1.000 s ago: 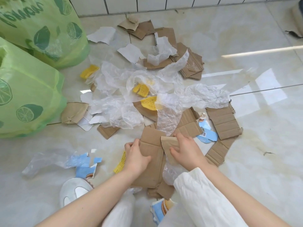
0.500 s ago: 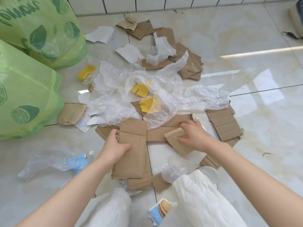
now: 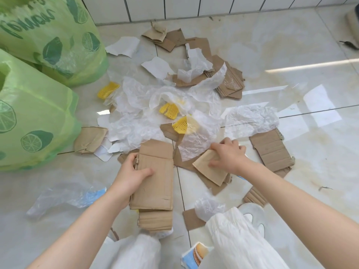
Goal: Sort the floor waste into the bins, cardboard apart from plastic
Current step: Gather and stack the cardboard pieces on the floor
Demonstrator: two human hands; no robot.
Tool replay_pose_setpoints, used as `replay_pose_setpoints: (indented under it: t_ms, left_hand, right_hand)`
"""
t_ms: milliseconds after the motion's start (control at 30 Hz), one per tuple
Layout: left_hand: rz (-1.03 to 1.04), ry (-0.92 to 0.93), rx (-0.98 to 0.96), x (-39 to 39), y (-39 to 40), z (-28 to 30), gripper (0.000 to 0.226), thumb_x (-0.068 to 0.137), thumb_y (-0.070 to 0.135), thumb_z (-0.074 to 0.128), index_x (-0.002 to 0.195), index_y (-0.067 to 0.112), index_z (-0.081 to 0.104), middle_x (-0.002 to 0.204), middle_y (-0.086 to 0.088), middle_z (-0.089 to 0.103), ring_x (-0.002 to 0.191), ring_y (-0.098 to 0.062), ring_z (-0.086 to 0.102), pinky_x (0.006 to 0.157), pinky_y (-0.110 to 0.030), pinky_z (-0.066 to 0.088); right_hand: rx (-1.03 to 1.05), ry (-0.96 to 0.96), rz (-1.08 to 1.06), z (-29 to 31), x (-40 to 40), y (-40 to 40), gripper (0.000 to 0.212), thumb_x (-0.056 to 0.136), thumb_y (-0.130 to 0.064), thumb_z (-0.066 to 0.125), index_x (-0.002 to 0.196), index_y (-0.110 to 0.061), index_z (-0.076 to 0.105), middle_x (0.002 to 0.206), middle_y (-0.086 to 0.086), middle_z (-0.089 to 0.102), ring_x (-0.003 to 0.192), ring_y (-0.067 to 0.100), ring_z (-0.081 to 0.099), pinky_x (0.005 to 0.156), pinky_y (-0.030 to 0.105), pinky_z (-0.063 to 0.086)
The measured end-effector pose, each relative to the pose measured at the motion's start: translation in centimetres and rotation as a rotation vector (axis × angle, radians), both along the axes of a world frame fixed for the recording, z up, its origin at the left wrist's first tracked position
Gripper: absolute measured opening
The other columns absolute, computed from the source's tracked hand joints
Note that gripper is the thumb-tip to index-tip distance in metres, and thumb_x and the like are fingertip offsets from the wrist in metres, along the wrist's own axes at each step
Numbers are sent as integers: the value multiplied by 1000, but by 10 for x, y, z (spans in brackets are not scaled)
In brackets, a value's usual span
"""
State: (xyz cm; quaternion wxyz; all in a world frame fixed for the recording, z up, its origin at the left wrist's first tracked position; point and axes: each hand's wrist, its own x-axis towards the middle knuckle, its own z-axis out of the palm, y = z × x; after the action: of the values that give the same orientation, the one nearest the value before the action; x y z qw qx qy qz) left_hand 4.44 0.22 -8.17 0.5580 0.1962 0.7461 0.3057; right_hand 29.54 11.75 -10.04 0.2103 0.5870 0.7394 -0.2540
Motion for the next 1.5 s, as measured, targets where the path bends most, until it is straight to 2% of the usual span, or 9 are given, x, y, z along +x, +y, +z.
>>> replay_pose_setpoints:
  t_ms: [233,533,700,767,967,1133,1233,1367,1500]
  left_hand:
    - [91,-239,-121,-4,-3,20,33,82,10,69,112,16,58,96,-11,72,76,-25,70,59,-34,56]
    - [108,-459,-85,-27,-7,81,30,83,12,67,112,8,63,91,-16,72,69,-25,69,57,-34,59]
    - [210,-310,91,-50,-7,119,28,84,8,65,111,13,60,91,-17,72,68,-26,69,52,-35,57]
    - [276,-231,167,-65,-6,133,30,84,7,64,112,15,59,97,-16,72,72,-27,69,56,-38,59]
    - [449,-27,469,-122,-5,170,48,86,4,63,126,26,48,109,-5,70,88,-20,70,68,-39,59]
    - [600,131,687,-173,-2,195,71,84,-4,64,138,32,35,114,0,68,99,-15,68,83,-39,55]
    - [669,372,781,-201,-2,205,69,80,-3,68,136,27,40,111,7,67,100,-7,67,90,-36,52]
    - [787,601,869,-237,2,215,50,81,5,68,118,31,46,112,11,65,102,-4,64,93,-33,51]
    - [830,775,909,-259,11,213,42,85,10,64,98,43,42,105,16,61,97,-2,63,86,-21,49]
  right_hand:
    - [-246,268,-93,44,11,-5,25,75,-42,71,75,-26,52,76,-8,55,80,15,56,73,33,39]
    - [-574,606,-225,135,-18,3,17,81,-26,73,82,-15,61,74,-2,61,57,9,63,49,22,51]
    - [-345,750,-173,166,-62,4,15,82,-21,72,84,-14,59,71,-1,56,54,6,60,43,23,48]
    - [-260,827,-185,174,-80,7,15,82,-19,72,92,-16,61,77,1,60,62,16,64,48,37,54]
    - [-267,1016,-339,199,-146,24,54,81,-11,72,124,-34,47,98,5,68,81,20,70,64,36,57]
    - [-231,959,-187,221,-214,34,20,82,-6,66,93,-21,57,92,5,65,77,24,68,54,34,55]
    - [-42,917,-66,227,-255,33,20,80,-10,60,98,-14,54,94,7,61,78,26,64,53,38,58]
    - [209,907,153,236,-314,32,24,87,-21,55,109,-20,45,101,0,57,76,8,54,40,12,42]
    - [168,1044,132,237,-361,25,23,93,-20,53,111,-15,40,99,3,49,70,0,43,32,7,33]
